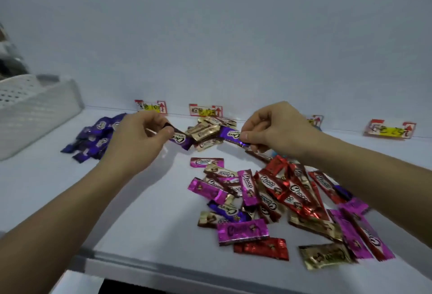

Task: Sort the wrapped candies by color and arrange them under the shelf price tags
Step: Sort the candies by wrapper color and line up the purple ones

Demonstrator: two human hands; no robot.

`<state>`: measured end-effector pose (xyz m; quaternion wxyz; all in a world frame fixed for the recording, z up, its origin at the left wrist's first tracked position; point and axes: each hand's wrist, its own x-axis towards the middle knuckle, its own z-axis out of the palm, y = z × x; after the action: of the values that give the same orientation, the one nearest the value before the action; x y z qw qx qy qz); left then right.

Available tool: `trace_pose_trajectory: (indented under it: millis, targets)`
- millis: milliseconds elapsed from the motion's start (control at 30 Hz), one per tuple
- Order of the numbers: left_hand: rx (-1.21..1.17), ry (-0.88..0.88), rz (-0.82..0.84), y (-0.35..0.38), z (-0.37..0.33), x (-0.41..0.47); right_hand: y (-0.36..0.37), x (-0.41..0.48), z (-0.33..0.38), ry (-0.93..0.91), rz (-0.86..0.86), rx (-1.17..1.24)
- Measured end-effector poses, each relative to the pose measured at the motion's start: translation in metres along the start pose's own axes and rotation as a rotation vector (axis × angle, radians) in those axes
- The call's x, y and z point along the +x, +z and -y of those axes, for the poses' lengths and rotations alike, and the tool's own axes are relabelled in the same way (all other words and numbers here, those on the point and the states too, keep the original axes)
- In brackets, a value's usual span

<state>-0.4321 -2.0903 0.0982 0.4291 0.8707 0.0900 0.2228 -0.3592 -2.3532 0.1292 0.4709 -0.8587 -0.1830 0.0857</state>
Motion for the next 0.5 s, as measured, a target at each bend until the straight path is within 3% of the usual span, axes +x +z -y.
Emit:
trace_pose_trajectory:
  millis: [200, 367, 500]
  targets:
    - [0.007, -0.217, -0.296, -0.062, 0.062, 0.011, 0.085, 0.066, 0.041, -0.001, 0.091, 0.018]
    - [0.126, -0.281, -0.29, -0.072, 0.084, 0.003, 0.145, 0.097, 0.066, 0.037, 0.132, -0.028]
    - [0.34, -0.228, -0.244, -0.066, 0.085, -0.002, 0.175, 0.109, 0.066, 0.04, 0.144, -0.076]
